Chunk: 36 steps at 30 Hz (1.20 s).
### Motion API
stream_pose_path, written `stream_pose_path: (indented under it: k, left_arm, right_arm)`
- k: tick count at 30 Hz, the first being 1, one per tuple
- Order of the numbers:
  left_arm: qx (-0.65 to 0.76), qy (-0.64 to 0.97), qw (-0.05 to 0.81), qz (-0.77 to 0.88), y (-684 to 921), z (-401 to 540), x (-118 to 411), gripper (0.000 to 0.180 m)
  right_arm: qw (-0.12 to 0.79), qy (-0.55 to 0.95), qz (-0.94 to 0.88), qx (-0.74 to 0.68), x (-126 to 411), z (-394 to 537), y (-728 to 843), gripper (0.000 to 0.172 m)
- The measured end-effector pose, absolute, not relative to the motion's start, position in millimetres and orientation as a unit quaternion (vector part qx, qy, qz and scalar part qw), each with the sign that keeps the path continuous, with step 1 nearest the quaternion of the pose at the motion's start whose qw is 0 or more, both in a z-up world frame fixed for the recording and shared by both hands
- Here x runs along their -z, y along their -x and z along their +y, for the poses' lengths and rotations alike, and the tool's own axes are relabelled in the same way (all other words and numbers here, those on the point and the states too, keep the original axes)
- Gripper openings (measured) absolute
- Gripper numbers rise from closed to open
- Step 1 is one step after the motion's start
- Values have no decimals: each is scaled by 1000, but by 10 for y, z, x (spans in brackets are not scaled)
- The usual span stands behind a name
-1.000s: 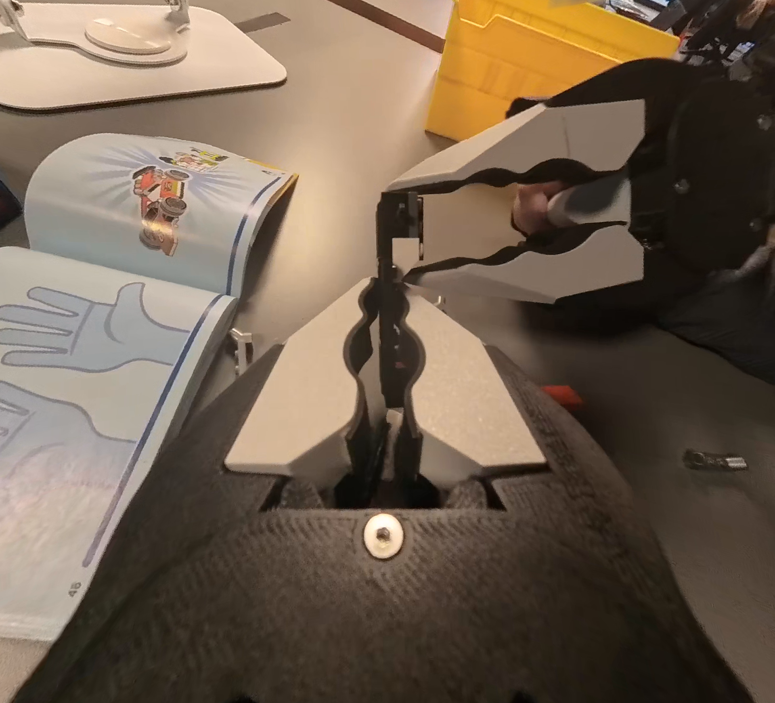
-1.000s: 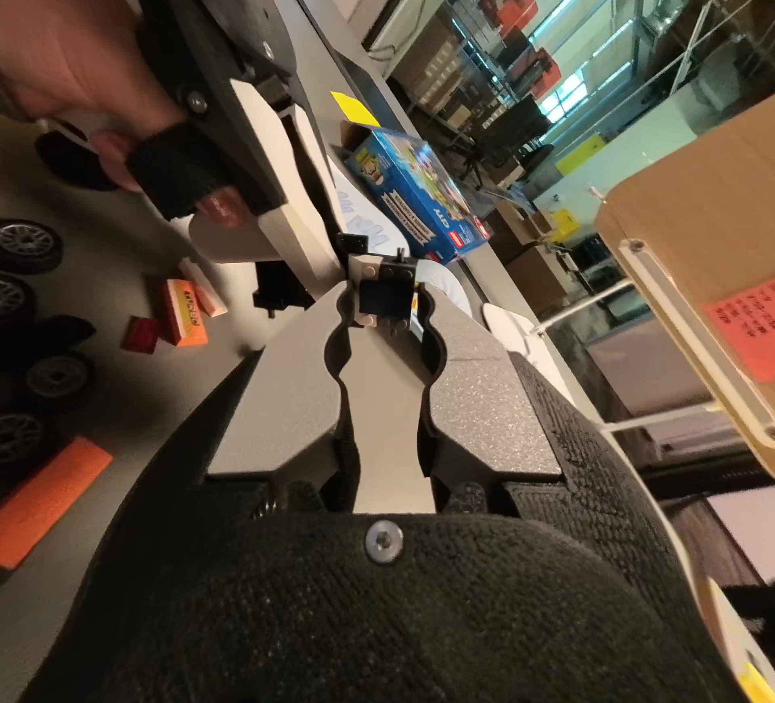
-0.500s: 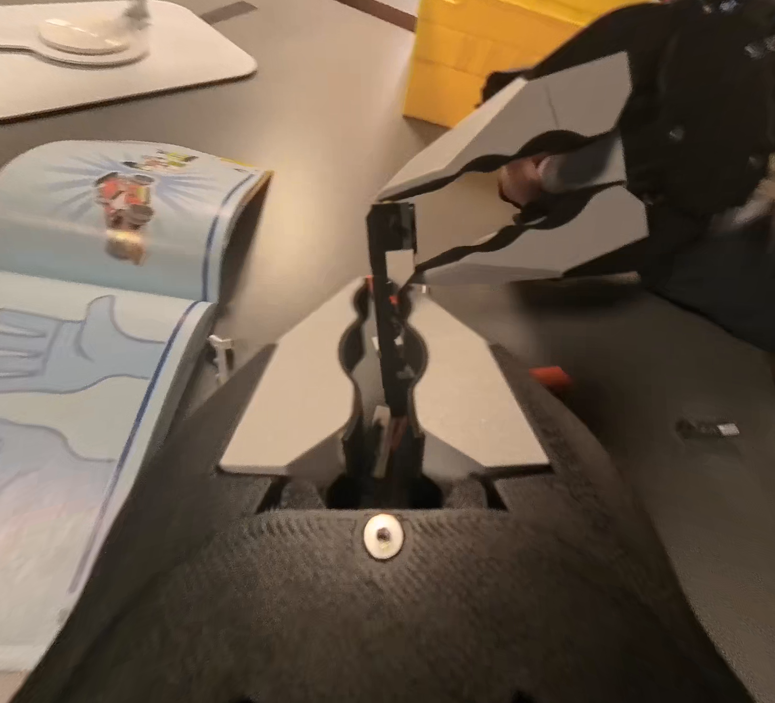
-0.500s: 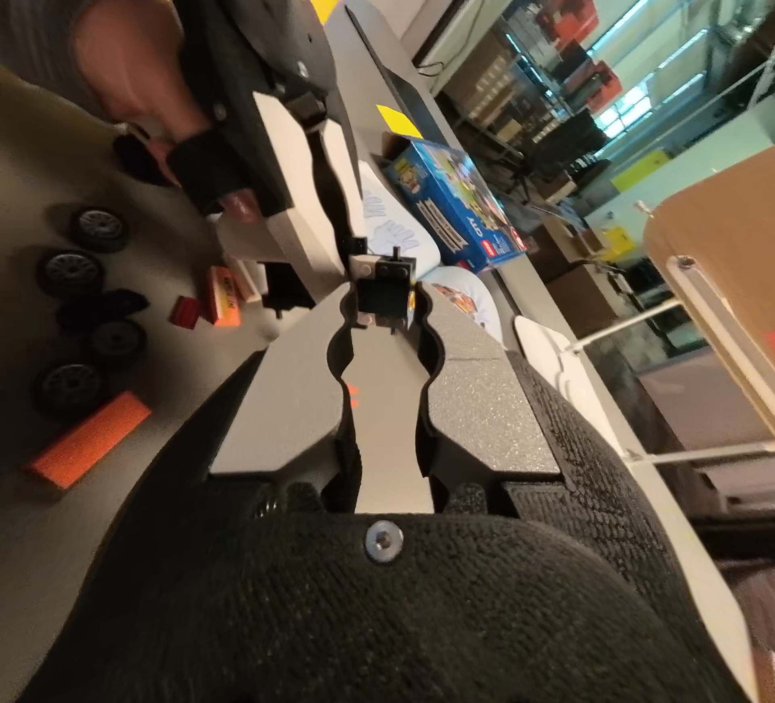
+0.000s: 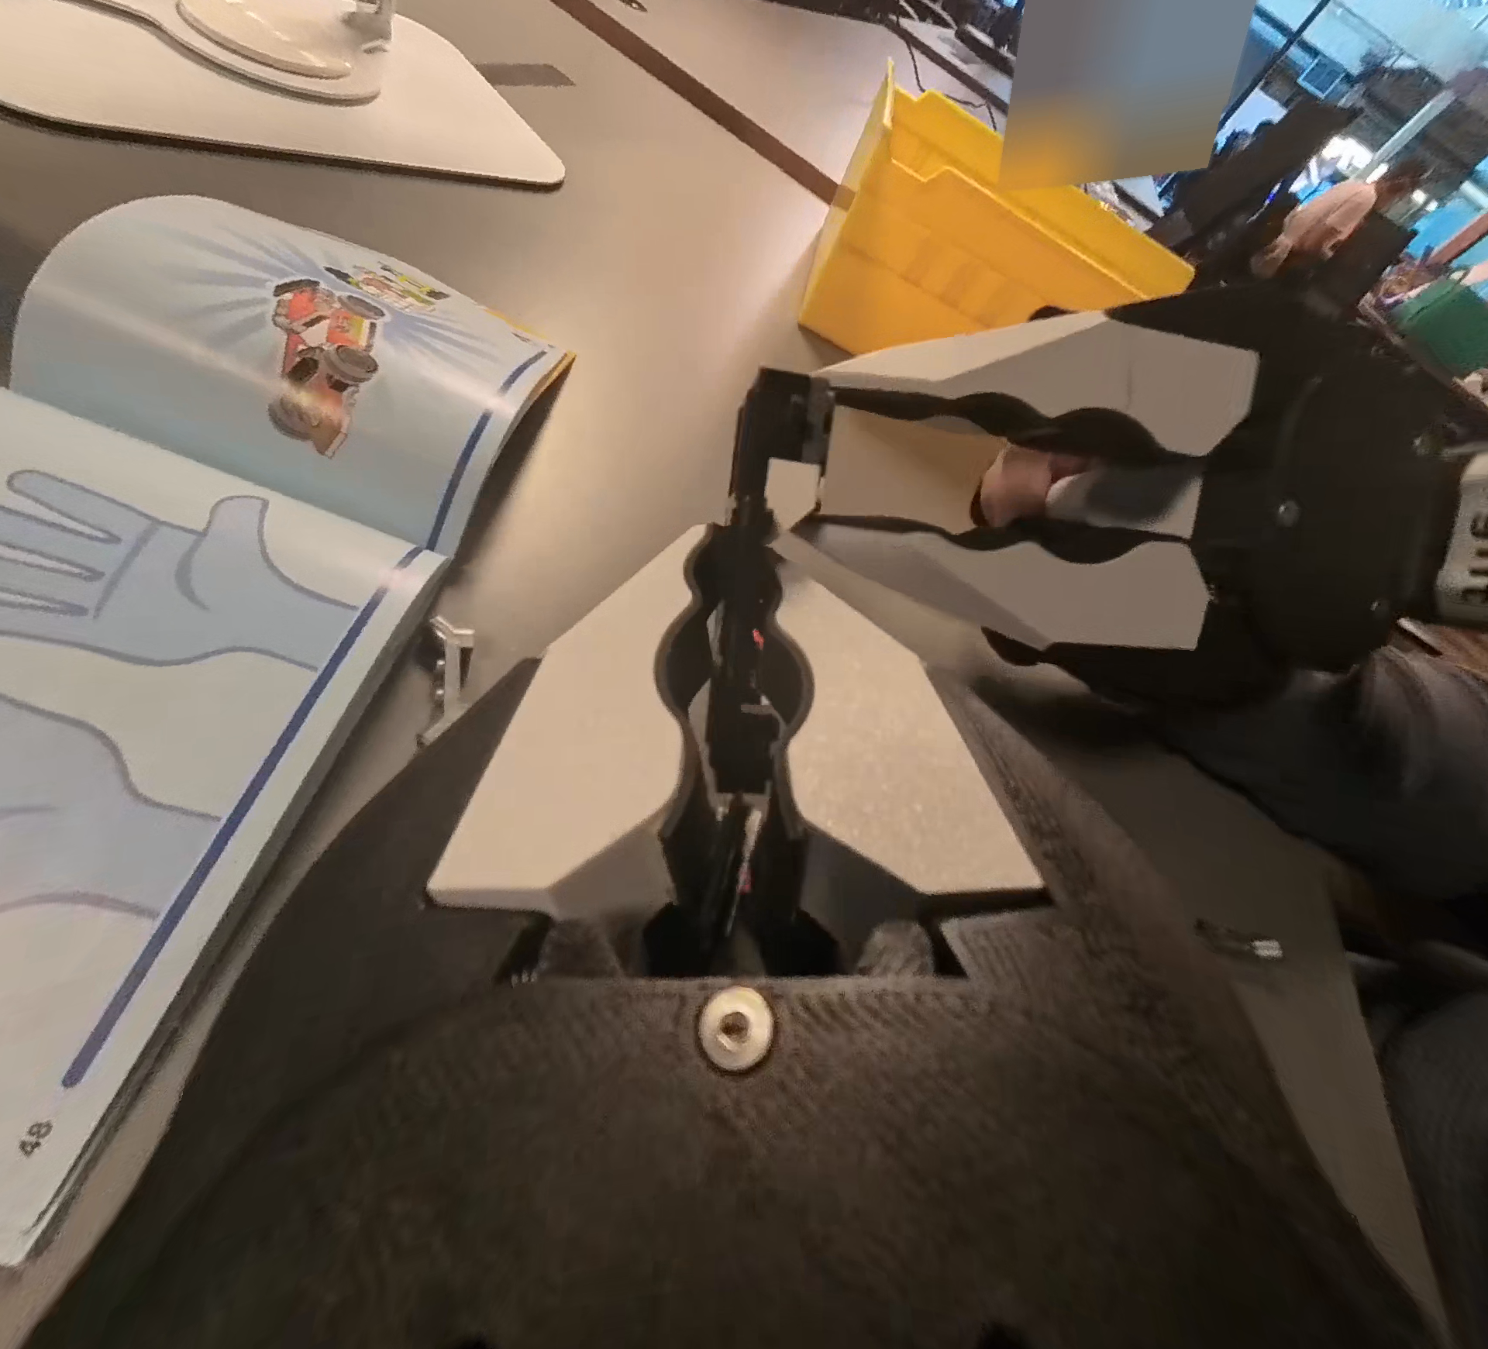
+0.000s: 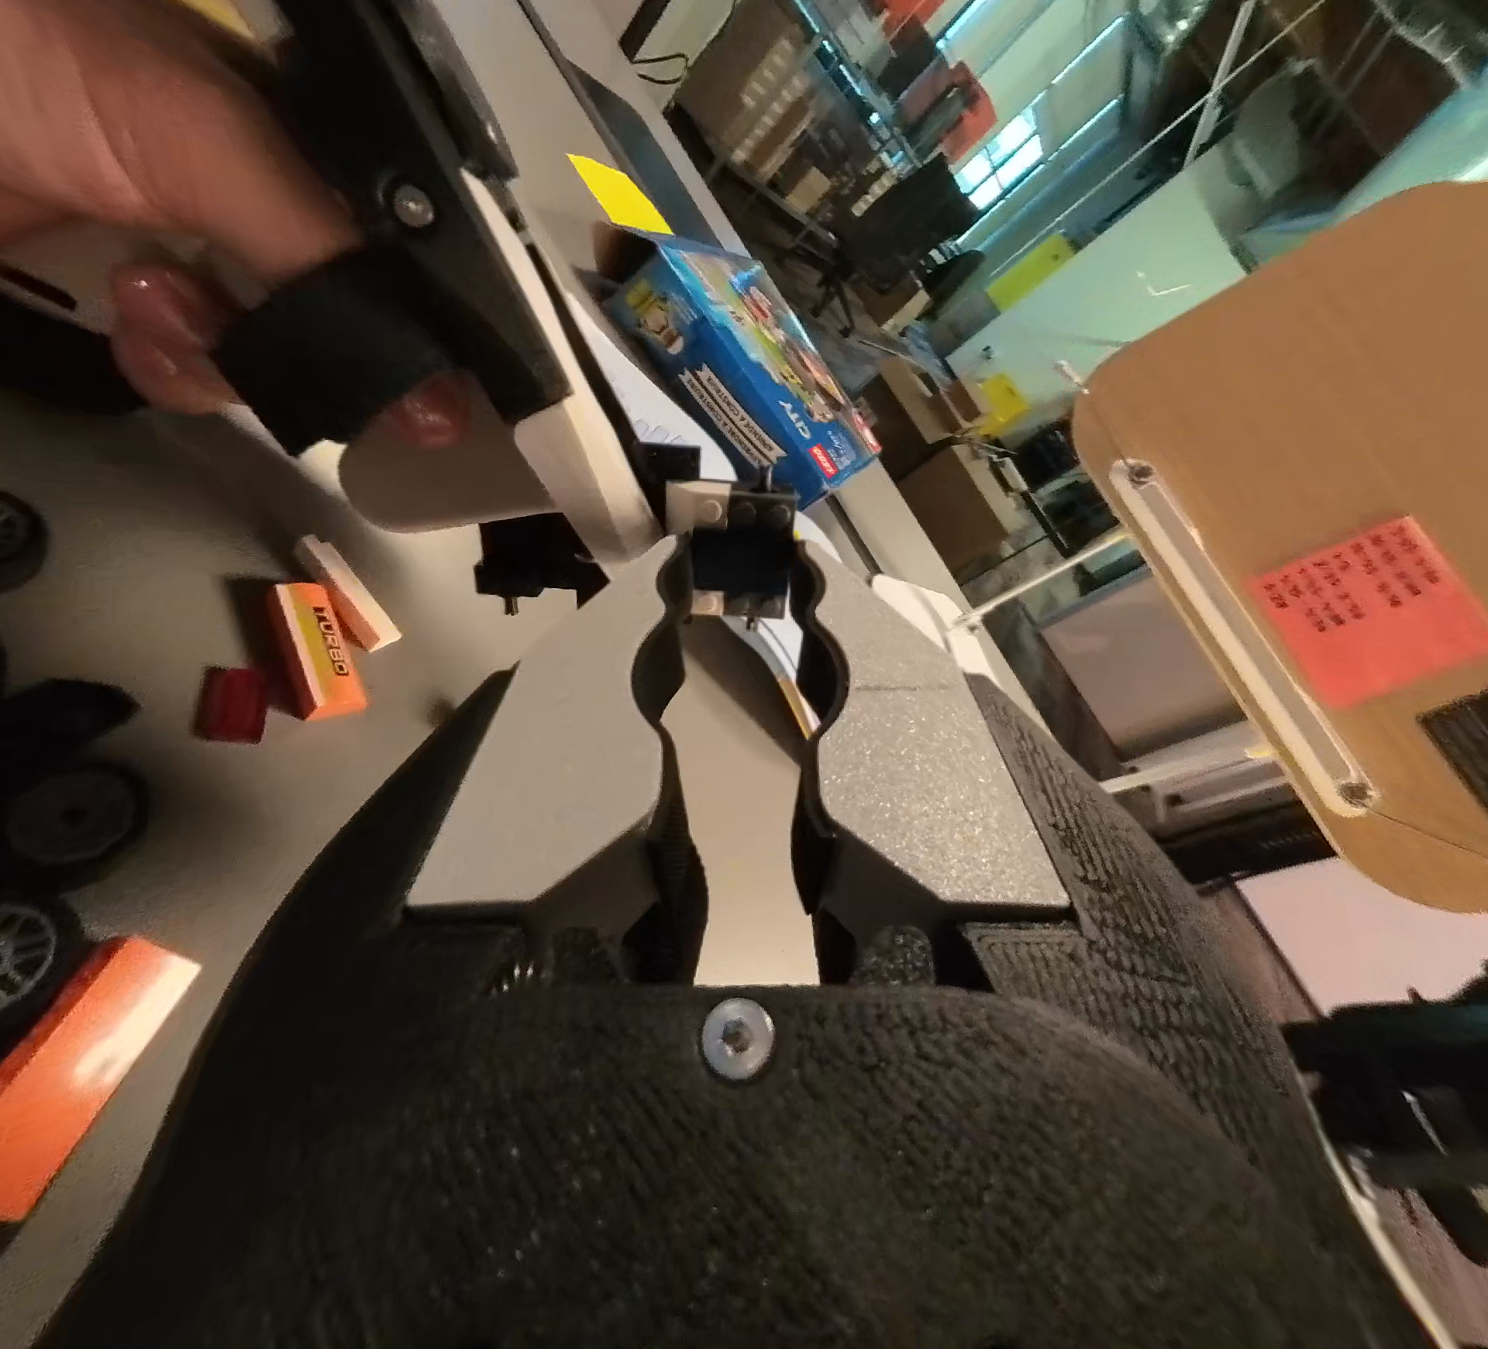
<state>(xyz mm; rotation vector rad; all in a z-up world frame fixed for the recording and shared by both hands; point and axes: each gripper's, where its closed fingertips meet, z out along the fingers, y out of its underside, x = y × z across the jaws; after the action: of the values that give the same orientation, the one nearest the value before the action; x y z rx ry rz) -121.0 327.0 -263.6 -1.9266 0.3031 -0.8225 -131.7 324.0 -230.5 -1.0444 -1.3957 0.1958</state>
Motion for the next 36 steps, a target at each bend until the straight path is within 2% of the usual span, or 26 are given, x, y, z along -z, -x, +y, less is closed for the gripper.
stream_pose_path:
  k: [5, 9, 14, 16, 19, 24, 27, 29, 33, 36]
  left_arm:
    - [347, 788, 498, 103, 1231, 3293, 2608, 3]
    - [395, 772, 494, 63, 1212, 3304, 2561, 3]
    - [381, 782, 491, 43, 1259, 3341, 2607, 2]
    - [374, 783, 497, 20, 1345, 3371, 2611, 2]
    - [362, 779, 512, 6, 1492, 3386, 2587, 3]
    - [373, 768, 519, 41, 1438, 3352, 2529, 3]
    - [381, 763, 518, 61, 1383, 3322, 2508, 3]
    - [388, 756, 521, 77, 1343, 3297, 2481, 3]
    - [388, 731, 545, 134, 1244, 3213, 2375, 4]
    - [346, 714, 574, 201, 1175, 3141, 2322, 3]
  right_arm:
    - [650, 455, -607, -50, 2278, 3255, 1322, 22]
    - [682, 416, -598, 62, 2190, 3301, 1339, 22]
    - [683, 414, -599, 66, 2207, 3307, 1355, 22]
    - [682, 425, -595, 24, 2201, 3300, 1325, 22]
    - [619, 501, -601, -74, 2395, 3419, 1220, 21]
    - [432, 676, -554, -224, 2818, 3605, 998, 23]
    - [390, 705, -537, -252, 2937, 3602, 942, 51]
    - [378, 706, -541, -256, 2981, 3576, 937, 59]
    - [488, 605, -561, -285, 2531, 3419, 1050, 60]
    - [545, 503, -571, -353, 2146, 3087, 1114, 51]
